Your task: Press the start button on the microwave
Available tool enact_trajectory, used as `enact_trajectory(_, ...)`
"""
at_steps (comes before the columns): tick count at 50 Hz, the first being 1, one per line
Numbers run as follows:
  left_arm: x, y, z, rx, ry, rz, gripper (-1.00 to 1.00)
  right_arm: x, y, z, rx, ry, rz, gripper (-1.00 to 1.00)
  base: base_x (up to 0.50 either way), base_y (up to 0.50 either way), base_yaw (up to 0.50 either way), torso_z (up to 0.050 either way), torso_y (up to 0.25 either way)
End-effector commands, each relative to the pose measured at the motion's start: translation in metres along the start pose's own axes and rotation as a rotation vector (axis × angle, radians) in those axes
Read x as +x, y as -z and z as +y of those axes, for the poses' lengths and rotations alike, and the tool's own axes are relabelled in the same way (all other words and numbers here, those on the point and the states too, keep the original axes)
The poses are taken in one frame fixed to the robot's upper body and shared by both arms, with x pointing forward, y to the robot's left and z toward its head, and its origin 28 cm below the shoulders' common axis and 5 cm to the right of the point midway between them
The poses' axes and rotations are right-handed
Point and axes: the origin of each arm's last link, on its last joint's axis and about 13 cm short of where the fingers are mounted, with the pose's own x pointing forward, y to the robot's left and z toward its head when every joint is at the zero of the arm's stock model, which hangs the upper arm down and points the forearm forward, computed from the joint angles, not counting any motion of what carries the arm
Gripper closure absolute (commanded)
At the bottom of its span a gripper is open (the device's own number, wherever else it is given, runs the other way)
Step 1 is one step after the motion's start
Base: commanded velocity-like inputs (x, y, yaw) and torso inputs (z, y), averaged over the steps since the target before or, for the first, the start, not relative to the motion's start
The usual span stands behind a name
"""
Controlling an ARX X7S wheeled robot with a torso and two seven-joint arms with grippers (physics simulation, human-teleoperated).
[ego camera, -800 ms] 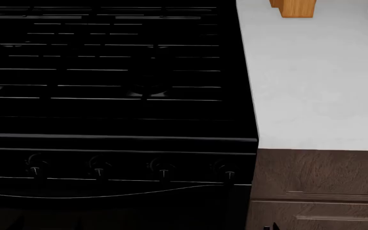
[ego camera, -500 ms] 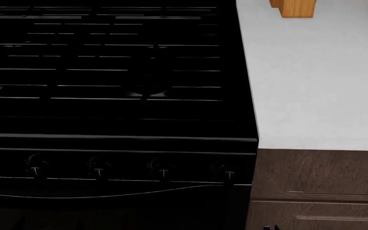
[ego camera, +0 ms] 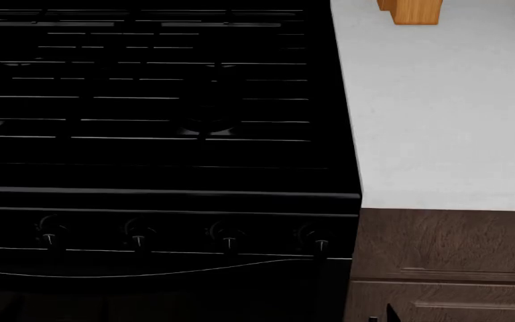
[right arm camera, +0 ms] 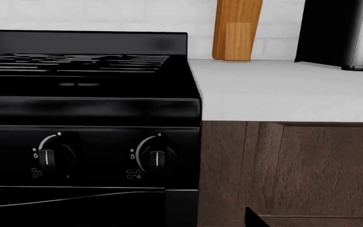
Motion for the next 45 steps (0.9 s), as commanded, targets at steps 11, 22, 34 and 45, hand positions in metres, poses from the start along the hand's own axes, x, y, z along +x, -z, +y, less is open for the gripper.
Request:
enact_trajectory(11, 0.013, -0.072, 0.007, -0.008, 0.058, -0.028, -1.00, 0.014, -0.074, -0.007, -0.015, 0.028, -0.131, -1.00, 0.00, 0.00, 0.00, 0.000, 0.000)
enact_trajectory(22, 0.056, -0.120, 0.018, -0.033, 0.077, -0.035, -1.00, 0.040, -0.124, -0.017, -0.107, -0.012, -0.130, -1.00, 0.00, 0.00, 0.00, 0.000, 0.000)
enact_trajectory(34, 0.070, -0.154, 0.017, -0.037, 0.083, -0.094, -1.00, 0.055, -0.157, -0.017, -0.095, -0.048, -0.205, -1.00, 0.02, 0.00, 0.00, 0.000, 0.000)
enact_trajectory(45, 0.055, -0.149, 0.012, -0.040, 0.111, -0.097, -1.00, 0.048, -0.155, -0.011, -0.044, -0.111, -0.212, -1.00, 0.41, 0.30, 0.00, 0.000, 0.000)
